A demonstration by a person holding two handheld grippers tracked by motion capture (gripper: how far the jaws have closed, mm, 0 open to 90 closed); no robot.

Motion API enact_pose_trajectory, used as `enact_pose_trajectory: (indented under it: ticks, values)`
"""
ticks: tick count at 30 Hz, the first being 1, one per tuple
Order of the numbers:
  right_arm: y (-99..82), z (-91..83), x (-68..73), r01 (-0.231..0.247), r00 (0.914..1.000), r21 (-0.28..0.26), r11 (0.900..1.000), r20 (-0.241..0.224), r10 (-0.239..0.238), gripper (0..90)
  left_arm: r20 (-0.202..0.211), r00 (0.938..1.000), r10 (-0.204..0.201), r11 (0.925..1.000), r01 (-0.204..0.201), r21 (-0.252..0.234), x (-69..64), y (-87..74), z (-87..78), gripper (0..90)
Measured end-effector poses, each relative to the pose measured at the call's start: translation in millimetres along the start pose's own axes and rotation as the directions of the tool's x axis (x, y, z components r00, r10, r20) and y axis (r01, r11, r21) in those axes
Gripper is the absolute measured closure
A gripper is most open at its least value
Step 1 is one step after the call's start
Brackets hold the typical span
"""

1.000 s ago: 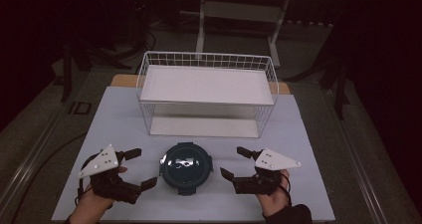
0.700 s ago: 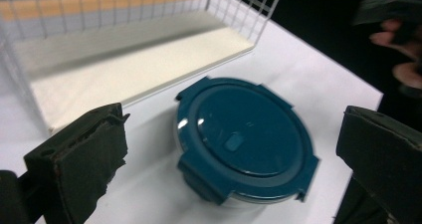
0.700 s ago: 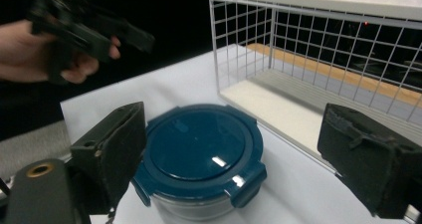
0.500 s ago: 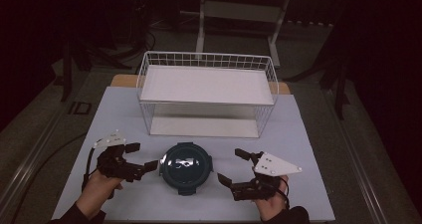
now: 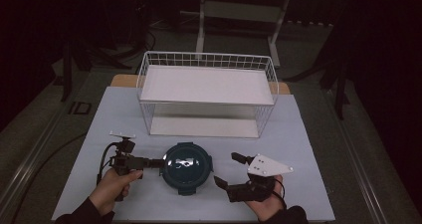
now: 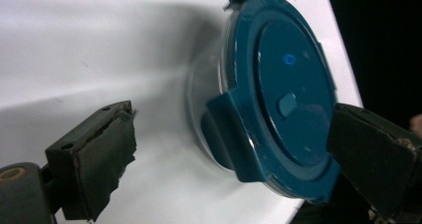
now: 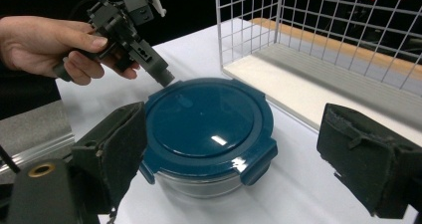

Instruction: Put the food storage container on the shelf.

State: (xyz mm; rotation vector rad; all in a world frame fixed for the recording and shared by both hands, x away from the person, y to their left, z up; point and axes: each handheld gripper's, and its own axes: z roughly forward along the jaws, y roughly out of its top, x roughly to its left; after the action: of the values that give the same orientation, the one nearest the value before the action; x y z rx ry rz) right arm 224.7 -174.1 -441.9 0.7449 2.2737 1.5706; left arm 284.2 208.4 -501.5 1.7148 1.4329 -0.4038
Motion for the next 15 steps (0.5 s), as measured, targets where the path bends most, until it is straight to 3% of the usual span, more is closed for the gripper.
enact_pose_trajectory:
  ticks: [6, 9, 11, 15]
  values:
    - [-1.2, 0.7, -1.3, -0.013, 0.9999, 0.008, 0.9999, -0.005, 0.013, 13.4, 0.042, 0.9952, -0.088, 0.9957, 0.086, 0.034, 5.1, -1.4, 6.8, 24.7]
    - [-0.9, 0.6, -2.1, -0.015, 0.9999, 0.008, 0.9999, -0.006, 0.015, 13.7, 0.053, 0.9926, -0.109, 0.9934, 0.107, 0.042, 8.0, -1.7, 7.9, 36.0]
    - [-1.1, 0.8, -2.7, -0.019, 0.9998, 0.011, 0.9998, -0.008, 0.019, 13.7, 0.036, 0.9938, -0.106, 0.9942, 0.105, 0.024, 8.3, -2.5, 7.5, 43.1]
    - [-1.4, 0.5, -3.1, -0.019, 0.9998, 0.014, 0.9997, -0.006, 0.019, 14.2, 0.075, 0.9875, -0.138, 0.9894, 0.134, 0.055, 11.0, -3.6, 11.9, 47.3]
